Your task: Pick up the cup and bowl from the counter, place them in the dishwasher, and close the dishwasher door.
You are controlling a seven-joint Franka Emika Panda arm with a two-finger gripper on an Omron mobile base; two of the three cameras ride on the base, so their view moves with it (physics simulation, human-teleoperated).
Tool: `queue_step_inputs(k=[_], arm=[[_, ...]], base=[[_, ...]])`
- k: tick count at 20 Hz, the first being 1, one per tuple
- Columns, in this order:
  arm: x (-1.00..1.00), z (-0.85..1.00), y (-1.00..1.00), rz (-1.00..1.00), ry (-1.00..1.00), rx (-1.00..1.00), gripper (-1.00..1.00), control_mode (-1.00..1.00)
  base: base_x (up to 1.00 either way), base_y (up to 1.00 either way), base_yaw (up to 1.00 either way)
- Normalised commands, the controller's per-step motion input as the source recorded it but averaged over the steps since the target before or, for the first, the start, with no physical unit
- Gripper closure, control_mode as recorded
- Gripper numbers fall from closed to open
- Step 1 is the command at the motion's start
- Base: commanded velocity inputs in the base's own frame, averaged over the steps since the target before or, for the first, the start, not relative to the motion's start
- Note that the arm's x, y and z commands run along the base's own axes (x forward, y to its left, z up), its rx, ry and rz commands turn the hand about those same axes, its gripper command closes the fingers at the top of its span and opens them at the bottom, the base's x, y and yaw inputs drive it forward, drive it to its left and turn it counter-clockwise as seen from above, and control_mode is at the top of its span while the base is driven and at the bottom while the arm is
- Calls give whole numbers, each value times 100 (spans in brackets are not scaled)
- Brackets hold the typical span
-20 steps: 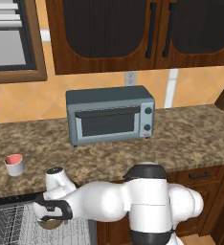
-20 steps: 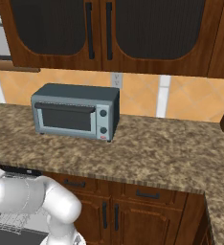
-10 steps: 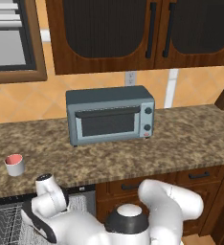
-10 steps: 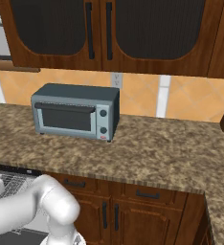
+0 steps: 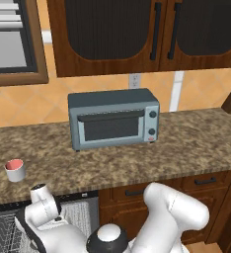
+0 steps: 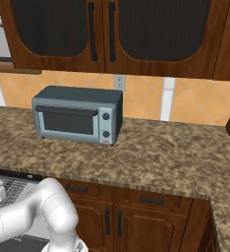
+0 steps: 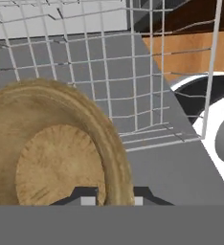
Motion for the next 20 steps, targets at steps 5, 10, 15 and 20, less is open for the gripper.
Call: queue_step_inputs(k=[5, 10, 15, 20], arm=[[45, -23, 36, -1, -2, -11, 100, -100], [23, -17, 20, 0, -1, -4, 100, -100], [23, -32, 0, 0, -1, -1, 100, -100], [19, -55, 0, 0, 0, -2, 100, -100]], base=[[0, 0, 0], [0, 0, 0], [0, 0, 0], [0, 0, 0]])
